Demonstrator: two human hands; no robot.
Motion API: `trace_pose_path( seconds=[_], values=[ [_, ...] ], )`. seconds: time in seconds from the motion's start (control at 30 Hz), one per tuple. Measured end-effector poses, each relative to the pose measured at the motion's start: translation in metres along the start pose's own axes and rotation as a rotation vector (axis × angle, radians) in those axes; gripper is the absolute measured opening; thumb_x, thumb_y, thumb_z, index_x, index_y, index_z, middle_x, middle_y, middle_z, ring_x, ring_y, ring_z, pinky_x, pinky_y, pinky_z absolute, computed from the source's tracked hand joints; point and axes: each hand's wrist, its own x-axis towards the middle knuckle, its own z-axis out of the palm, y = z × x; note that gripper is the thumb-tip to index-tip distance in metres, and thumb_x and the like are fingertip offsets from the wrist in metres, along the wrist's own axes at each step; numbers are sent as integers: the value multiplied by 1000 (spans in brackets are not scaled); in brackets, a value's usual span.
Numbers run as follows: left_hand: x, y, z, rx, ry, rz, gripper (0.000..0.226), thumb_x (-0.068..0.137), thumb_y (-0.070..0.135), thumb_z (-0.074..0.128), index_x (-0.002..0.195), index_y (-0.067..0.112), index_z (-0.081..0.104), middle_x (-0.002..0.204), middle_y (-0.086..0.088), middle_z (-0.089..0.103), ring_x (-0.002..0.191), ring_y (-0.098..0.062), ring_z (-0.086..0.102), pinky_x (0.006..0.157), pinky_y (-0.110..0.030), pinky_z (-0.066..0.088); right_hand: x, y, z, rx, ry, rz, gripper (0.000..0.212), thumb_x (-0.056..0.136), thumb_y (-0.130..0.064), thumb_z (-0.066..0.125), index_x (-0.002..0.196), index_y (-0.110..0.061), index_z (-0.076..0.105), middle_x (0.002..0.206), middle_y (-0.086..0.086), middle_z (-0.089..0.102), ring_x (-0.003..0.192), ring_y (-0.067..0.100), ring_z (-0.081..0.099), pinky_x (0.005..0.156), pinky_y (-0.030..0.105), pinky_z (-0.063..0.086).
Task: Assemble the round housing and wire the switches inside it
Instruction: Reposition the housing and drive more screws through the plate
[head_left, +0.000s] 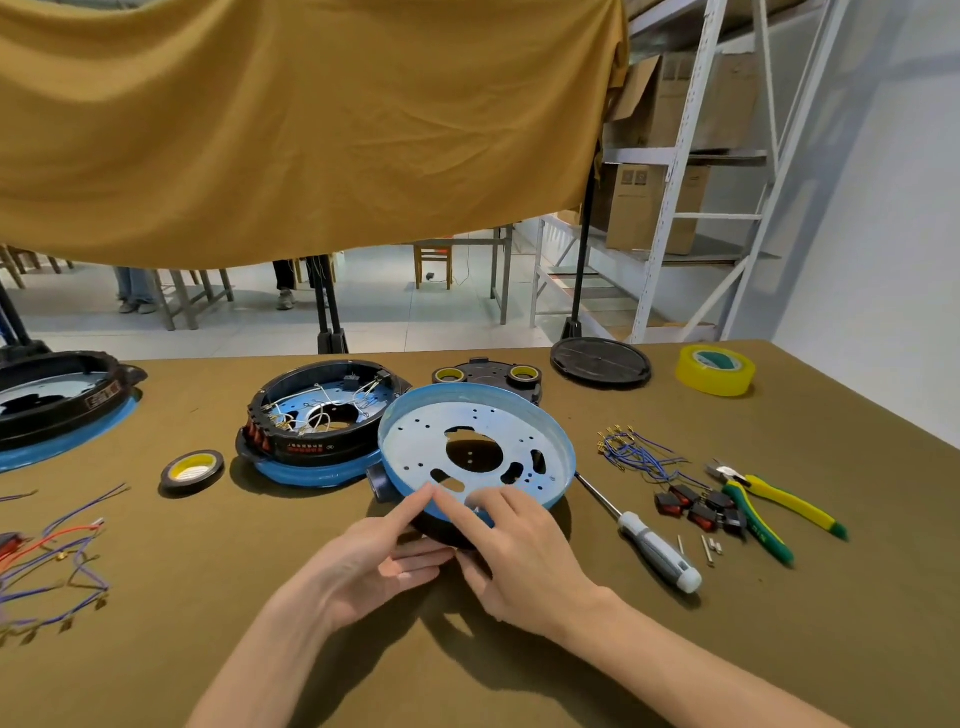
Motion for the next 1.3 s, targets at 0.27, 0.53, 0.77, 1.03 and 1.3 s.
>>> trace_pose_path(
  seconds=[0.27, 0.53, 0.77, 1.03, 1.3],
  values=[
    [14, 6, -11, 27, 25, 10, 72, 69, 39, 81, 126, 11, 48, 99, -28, 76, 97, -38, 76, 84, -44, 61, 10, 35, -34, 341, 119, 432, 46, 99, -38, 60, 140, -24, 47, 130, -8, 57, 120, 4, 51, 105, 29, 47],
    [22, 19, -18, 79, 8, -95, 91, 66, 51, 85, 131, -1, 51, 114, -31, 71, 99, -41, 75, 81, -46, 64, 18, 78, -41, 140, -344, 918, 56, 100, -24, 57, 149, -12, 34, 143, 13, 43, 122, 29, 53, 95, 39, 51],
    [35, 12, 7, -8, 181, 18, 50, 76, 31, 86, 113, 6, 62, 107, -17, 71, 98, -28, 69, 66, -37, 62, 8, 77, -47, 89, -368, 1008, 53, 105, -42, 47, 146, -14, 31, 138, 13, 46, 114, 31, 59, 83, 39, 47],
    [55, 13, 23, -76, 311, 101, 25, 90, 31, 77, 97, 11, 63, 97, -11, 70, 91, -22, 67, 80, -41, 58, -27, 124, -93, -17, -423, 1192, 21, 103, -25, 43, 109, -12, 57, 114, 13, 67, 103, 35, 63, 76, 37, 44],
    [60, 5, 28, -49, 280, 166, 23, 92, 39, 73, 93, 18, 62, 91, -5, 70, 90, -20, 67, 82, -41, 58, -56, 131, -94, -47, -694, 1156, 12, 94, -20, 60, 92, -15, 49, 82, 1, 57, 81, 23, 64, 60, 31, 48]
  ],
)
